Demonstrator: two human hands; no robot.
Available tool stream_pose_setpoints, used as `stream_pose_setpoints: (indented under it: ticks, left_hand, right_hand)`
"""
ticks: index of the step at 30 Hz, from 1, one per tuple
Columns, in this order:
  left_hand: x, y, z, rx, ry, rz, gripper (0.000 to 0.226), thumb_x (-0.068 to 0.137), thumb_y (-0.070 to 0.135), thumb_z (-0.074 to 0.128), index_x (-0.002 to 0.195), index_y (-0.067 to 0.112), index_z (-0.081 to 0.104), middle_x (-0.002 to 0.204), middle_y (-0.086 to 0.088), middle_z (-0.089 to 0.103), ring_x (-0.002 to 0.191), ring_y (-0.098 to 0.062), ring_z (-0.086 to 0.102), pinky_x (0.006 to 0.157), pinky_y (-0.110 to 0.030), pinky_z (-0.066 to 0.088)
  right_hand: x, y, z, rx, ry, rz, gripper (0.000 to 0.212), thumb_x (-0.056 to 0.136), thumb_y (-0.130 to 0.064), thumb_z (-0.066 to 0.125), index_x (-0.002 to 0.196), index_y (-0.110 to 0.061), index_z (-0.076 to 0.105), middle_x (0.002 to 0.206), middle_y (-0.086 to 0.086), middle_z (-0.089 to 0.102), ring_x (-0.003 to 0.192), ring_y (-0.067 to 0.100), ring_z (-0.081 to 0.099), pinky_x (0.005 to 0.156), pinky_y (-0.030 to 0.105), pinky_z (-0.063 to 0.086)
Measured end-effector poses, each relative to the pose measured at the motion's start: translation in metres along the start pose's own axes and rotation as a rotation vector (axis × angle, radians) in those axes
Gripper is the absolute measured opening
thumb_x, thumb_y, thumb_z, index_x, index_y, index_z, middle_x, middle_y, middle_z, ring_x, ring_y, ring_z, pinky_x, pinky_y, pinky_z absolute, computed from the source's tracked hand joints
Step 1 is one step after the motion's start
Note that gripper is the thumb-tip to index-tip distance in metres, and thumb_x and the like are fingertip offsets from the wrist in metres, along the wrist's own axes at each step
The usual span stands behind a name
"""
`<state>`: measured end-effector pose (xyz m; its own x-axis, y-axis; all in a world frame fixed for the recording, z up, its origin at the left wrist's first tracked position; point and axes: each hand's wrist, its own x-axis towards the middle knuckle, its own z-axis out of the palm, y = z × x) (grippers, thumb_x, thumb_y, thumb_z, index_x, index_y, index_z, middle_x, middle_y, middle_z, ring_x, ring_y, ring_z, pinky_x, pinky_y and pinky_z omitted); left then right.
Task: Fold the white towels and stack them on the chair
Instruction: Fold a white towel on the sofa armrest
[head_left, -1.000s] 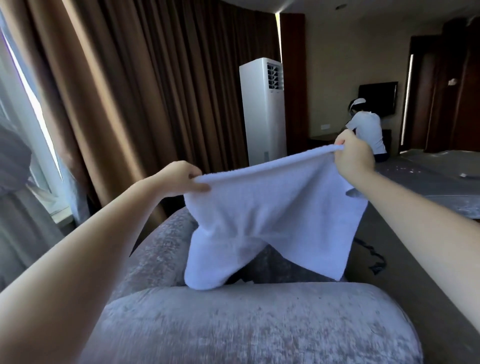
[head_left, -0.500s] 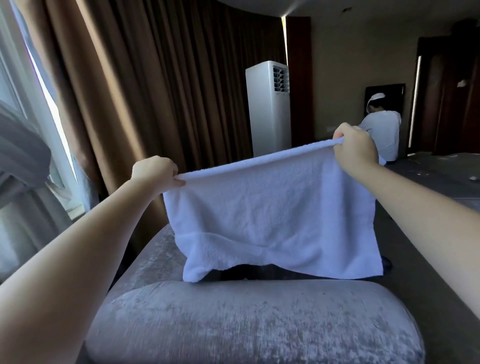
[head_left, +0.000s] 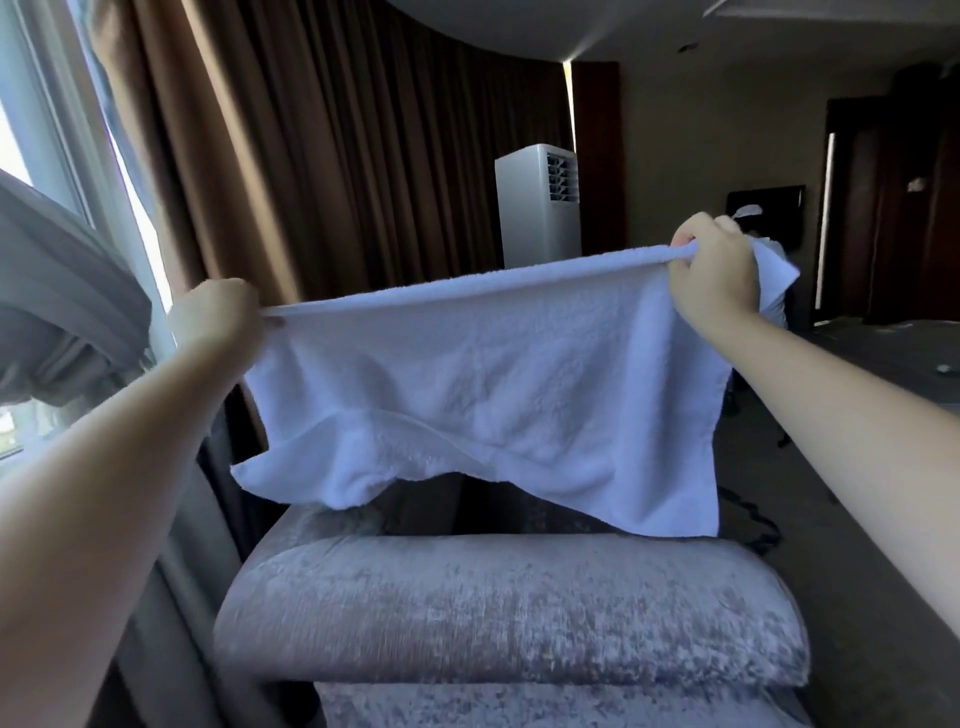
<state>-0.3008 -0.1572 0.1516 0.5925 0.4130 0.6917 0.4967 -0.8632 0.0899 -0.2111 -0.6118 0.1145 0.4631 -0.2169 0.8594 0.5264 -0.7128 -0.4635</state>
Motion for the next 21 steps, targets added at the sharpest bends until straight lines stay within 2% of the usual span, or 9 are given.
stream_pose_setpoints:
  ticks: [4,6,8,12,16,19,21]
  left_hand:
    - [-0.008,-0.026,-0.022,-0.258,0.092,-0.06,0.027,0.088,0.032,0.064,0.08,0.007,0.06,0.069,-0.016,0.066,0.076,-0.035,0.064,0.066,-0.039,0.052]
    - [-0.011,-0.034,-0.033,-0.344,0.176,-0.065,0.026,0.086,0.033,0.06,0.085,0.007,0.058,0.073,-0.02,0.067,0.074,-0.038,0.066,0.07,-0.046,0.055]
    - [-0.017,-0.036,-0.046,-0.391,0.223,-0.08,0.025,0.082,0.031,0.063,0.089,0.007,0.06,0.079,-0.023,0.067,0.077,-0.041,0.066,0.072,-0.048,0.055]
    - [-0.04,-0.028,-0.054,-0.364,0.168,-0.078,0.029,0.081,0.015,0.071,0.101,-0.004,0.062,0.099,-0.033,0.063,0.098,-0.046,0.059,0.077,-0.046,0.046]
    - [-0.054,-0.022,-0.037,-0.369,0.158,-0.076,0.024,0.089,0.014,0.063,0.099,-0.006,0.053,0.098,-0.034,0.059,0.095,-0.048,0.056,0.066,-0.043,0.035]
    - [-0.048,-0.015,-0.026,-0.41,0.227,-0.079,0.025,0.095,0.018,0.057,0.1,-0.005,0.05,0.096,-0.035,0.058,0.09,-0.048,0.056,0.062,-0.043,0.033]
    - [-0.042,-0.011,-0.02,-0.434,0.235,-0.073,0.025,0.095,0.02,0.056,0.098,-0.004,0.05,0.096,-0.033,0.059,0.09,-0.047,0.055,0.062,-0.042,0.032]
  right_hand:
    - [-0.007,-0.02,-0.028,0.028,0.093,-0.031,0.02,0.083,0.003,0.04,0.092,-0.006,0.055,0.104,0.014,0.053,0.082,0.02,0.043,0.064,0.033,0.035]
    - [-0.009,-0.03,-0.039,0.047,0.142,-0.041,0.022,0.082,0.002,0.039,0.094,-0.006,0.056,0.106,0.014,0.053,0.081,0.019,0.043,0.065,0.035,0.038]
    - [-0.011,-0.035,-0.048,0.053,0.17,-0.03,0.025,0.081,0.001,0.038,0.095,-0.007,0.056,0.107,0.014,0.054,0.082,0.022,0.047,0.066,0.037,0.04]
    - [-0.029,-0.023,-0.051,-0.009,0.111,0.009,0.027,0.08,0.002,0.037,0.095,-0.007,0.058,0.108,0.016,0.052,0.09,0.033,0.05,0.068,0.041,0.042]
    - [-0.044,-0.004,-0.043,-0.007,0.107,0.035,0.026,0.082,0.001,0.038,0.095,-0.006,0.059,0.106,0.014,0.053,0.088,0.033,0.051,0.065,0.038,0.041]
    - [-0.039,0.003,-0.037,-0.002,0.146,0.012,0.025,0.081,0.002,0.04,0.095,-0.005,0.06,0.105,0.014,0.054,0.086,0.029,0.051,0.062,0.032,0.031]
    - [-0.036,0.007,-0.033,-0.002,0.137,0.017,0.025,0.081,0.001,0.04,0.094,-0.005,0.06,0.104,0.014,0.054,0.084,0.029,0.05,0.062,0.03,0.03]
